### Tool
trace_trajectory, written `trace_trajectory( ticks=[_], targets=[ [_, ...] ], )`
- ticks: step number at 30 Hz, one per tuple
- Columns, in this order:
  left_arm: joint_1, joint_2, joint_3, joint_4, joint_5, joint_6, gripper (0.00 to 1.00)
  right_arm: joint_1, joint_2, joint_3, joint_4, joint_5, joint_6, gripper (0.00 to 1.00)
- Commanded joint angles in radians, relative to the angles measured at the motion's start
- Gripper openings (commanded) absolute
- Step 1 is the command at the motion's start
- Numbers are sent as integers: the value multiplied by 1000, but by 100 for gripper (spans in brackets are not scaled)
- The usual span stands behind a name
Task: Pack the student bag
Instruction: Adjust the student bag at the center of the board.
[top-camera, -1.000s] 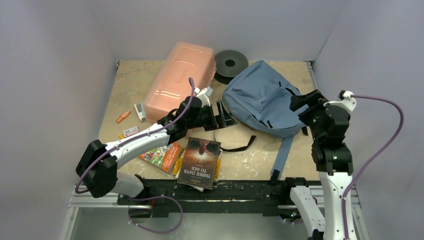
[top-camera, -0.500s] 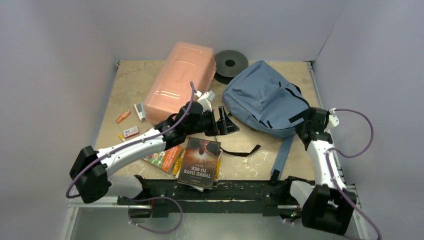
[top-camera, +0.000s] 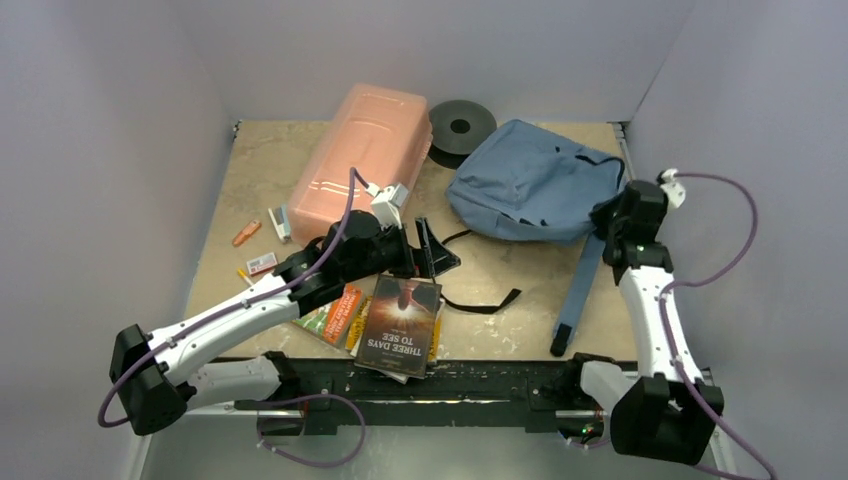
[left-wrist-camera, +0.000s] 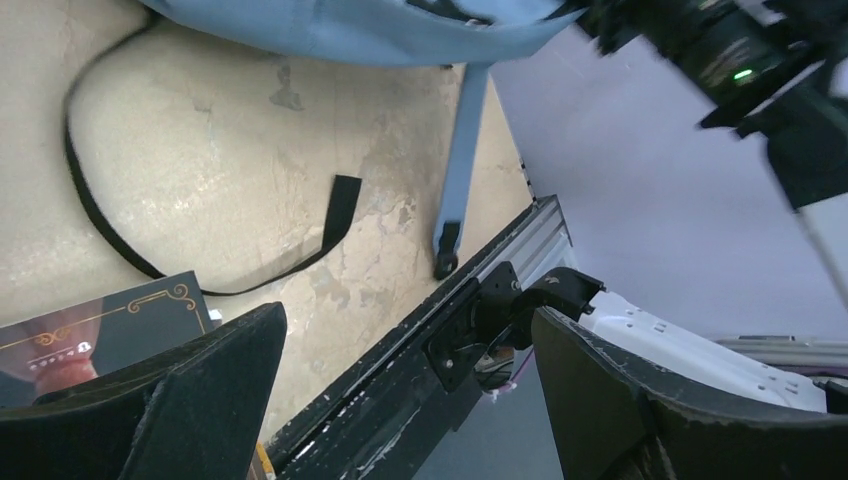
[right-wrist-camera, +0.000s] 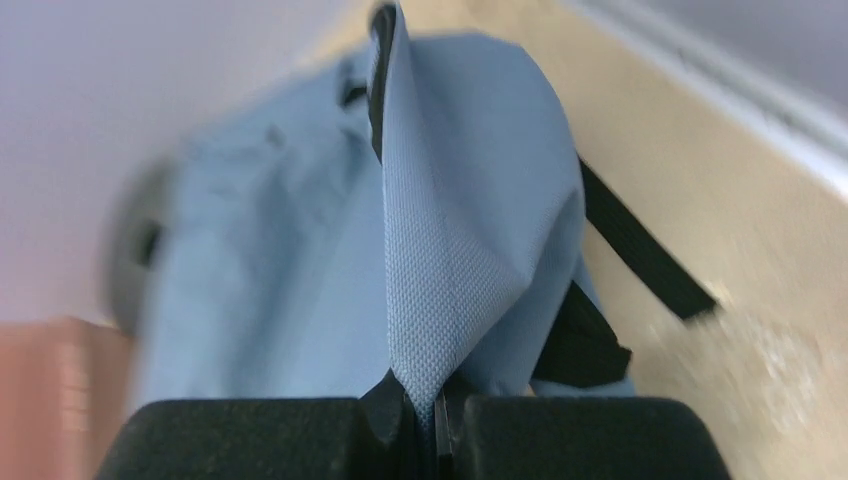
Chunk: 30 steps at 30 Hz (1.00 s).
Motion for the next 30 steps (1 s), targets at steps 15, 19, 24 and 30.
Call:
trace_trajectory(
  ticks=[15,19,24,30],
  targets=[
    [-6,-189,7,-151,-100,64,94,53,501,1177,214,93,396,0],
    [-6,-189,5,-154,-106,66,94,100,477,1033,408,209,481,0],
    [-7,-214,-13,-158,-99,56,94,130,340,664,597,329,505,0],
    [-7,-225,-44,-151,-90,41,94,244,-31,56,519,331,669,0]
  ],
)
